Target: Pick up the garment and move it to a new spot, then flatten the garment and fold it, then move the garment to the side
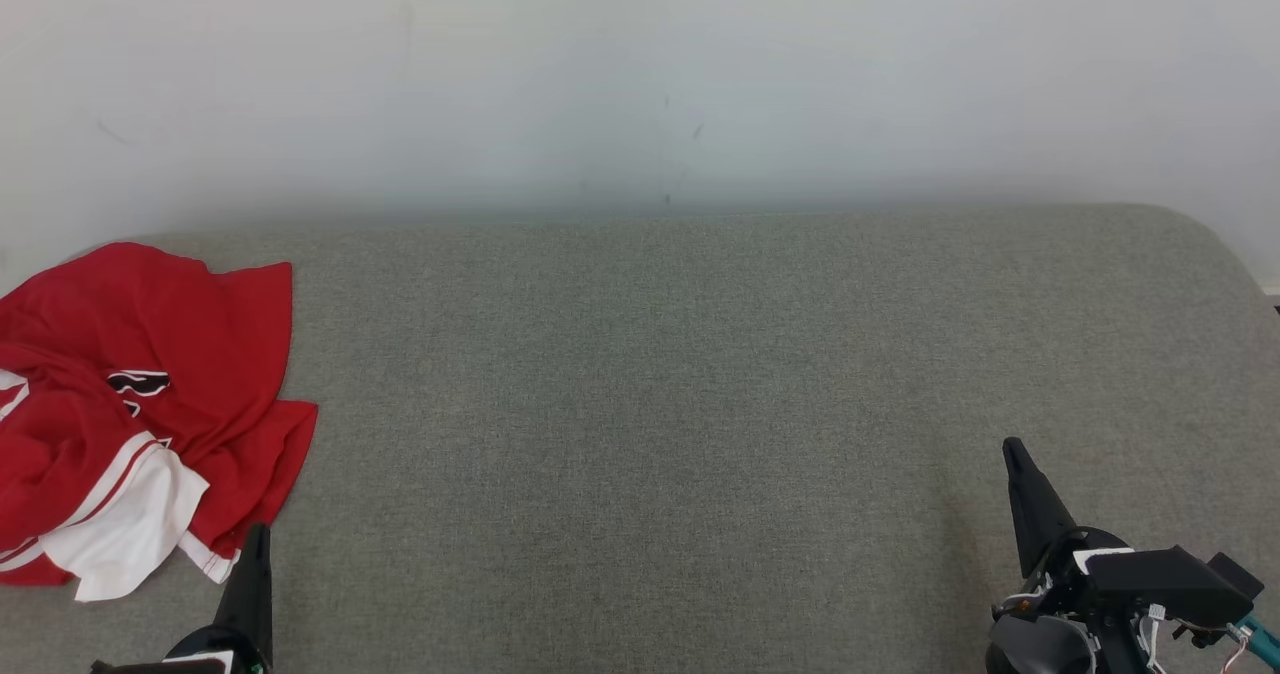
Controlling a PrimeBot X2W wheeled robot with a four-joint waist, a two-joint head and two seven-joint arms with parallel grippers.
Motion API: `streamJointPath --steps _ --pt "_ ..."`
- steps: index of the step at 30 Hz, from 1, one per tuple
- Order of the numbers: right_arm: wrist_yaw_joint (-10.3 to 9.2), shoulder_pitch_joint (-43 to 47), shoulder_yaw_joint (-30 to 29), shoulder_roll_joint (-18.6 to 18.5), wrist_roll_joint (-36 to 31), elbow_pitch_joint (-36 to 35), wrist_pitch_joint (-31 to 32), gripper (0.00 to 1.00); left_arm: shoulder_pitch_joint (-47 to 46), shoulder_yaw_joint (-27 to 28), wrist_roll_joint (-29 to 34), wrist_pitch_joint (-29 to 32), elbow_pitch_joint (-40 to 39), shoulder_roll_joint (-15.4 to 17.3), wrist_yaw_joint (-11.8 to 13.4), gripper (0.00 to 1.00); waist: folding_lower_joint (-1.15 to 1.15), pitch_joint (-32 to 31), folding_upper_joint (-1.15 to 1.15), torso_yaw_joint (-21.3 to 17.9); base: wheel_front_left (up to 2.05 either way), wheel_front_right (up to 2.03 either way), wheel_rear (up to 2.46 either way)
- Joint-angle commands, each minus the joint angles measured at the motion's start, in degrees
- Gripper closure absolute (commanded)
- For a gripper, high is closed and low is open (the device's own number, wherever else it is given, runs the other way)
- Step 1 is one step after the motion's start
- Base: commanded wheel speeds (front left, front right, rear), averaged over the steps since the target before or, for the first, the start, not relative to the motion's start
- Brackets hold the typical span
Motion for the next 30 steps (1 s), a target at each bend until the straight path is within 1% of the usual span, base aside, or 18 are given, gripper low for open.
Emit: streamJointPath --steps 1,18,19,22,27,30 --pt "0.06 -0.4 -0.3 0.1 -0.3 0.1 0.2 1.0 -0.4 0.2 0.1 0.0 0.1 -0.1 -0.1 1.0 0.0 0.0 0.0 0.0 0.0 0.0 0.0" --pt "0.06 -0.4 -0.4 0.2 -0.4 0.1 0.3 1.0 -0.4 0.3 0.2 0.2 0.1 -0.2 -0.1 1.0 0.0 0.0 0.0 0.0 0.0 0.0 0.0" --pt "0.0 0.0 -0.1 0.1 -0.1 0.1 0.0 0.0 0.0 0.0 0.1 0.0 0.1 -0.1 0.0 0.0 0.0 0.0 0.0 0.0 0.0 0.0 0.0" --pt "-0.09 1.3 0.0 0.2 -0.1 1.3 -0.1 0.0 0.9 -0.2 0.0 0.0 1.4 -0.3 0.0 0.0 0.0 0.0 0.0 0.0 0.0 0.0 0.0" --pt "-0.07 1.8 0.9 0.1 -1.0 0.5 -1.5 0.0 0.9 -1.6 0.1 -0.3 0.8 -0.3 0.0 0.0 0.0 -0.1 0.0 0.0 0.0 0.0 0.0" --pt "-0.06 2.1 1.6 -0.1 -2.1 0.2 -2.4 0.0 0.7 -2.7 1.2 -1.3 0.3 -0.1 0.0 0.0 0.0 -0.2 0.0 0.0 0.0 0.0 0.0"
